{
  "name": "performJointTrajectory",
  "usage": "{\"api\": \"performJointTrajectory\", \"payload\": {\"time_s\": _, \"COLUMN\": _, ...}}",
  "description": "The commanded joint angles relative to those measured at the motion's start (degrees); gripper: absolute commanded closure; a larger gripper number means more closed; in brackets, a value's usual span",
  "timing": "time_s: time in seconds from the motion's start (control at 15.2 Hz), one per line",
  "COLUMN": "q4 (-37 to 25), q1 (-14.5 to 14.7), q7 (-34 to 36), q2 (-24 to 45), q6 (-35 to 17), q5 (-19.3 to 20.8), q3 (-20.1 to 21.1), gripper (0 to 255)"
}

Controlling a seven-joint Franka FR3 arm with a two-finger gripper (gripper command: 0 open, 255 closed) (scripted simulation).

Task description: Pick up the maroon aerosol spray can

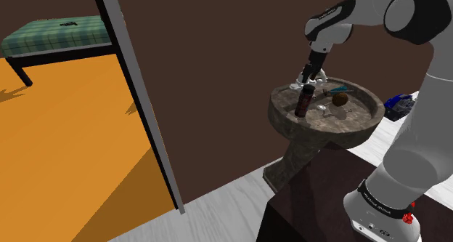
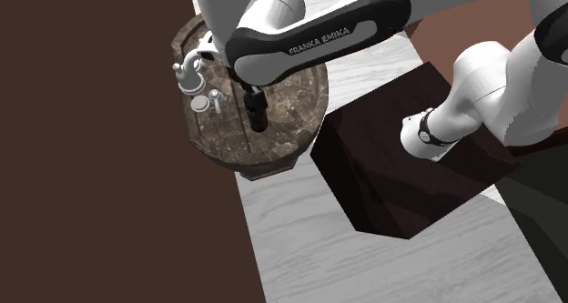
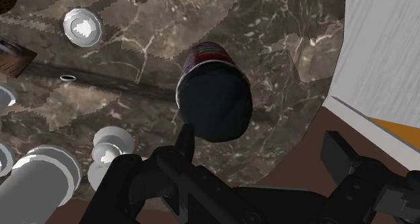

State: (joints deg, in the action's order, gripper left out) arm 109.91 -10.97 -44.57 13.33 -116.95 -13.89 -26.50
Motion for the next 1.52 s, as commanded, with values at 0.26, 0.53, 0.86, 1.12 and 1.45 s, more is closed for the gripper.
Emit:
{"api": "performJointTrajectory", "payload": {"time_s": 0.26, "q4": -5.0, "q1": -2.7, "q7": -3.8, "q2": 8.0, "q6": -1.2, "q5": -3.9, "q3": 0.7, "gripper": 0}}
{"api": "performJointTrajectory", "payload": {"time_s": 0.53, "q4": -4.0, "q1": -3.0, "q7": -4.7, "q2": 9.6, "q6": -3.6, "q5": -4.9, "q3": 1.1, "gripper": 0}}
{"api": "performJointTrajectory", "payload": {"time_s": 0.86, "q4": -3.8, "q1": -3.0, "q7": -4.8, "q2": 9.7, "q6": -3.9, "q5": -5.0, "q3": 1.2, "gripper": 255}}
{"api": "performJointTrajectory", "payload": {"time_s": 1.12, "q4": -3.7, "q1": -3.0, "q7": -4.8, "q2": 9.7, "q6": -4.0, "q5": -5.0, "q3": 1.2, "gripper": 255}}
{"api": "performJointTrajectory", "payload": {"time_s": 1.45, "q4": -4.3, "q1": -2.9, "q7": -4.4, "q2": 9.0, "q6": -2.8, "q5": -4.5, "q3": 1.0, "gripper": 255}}
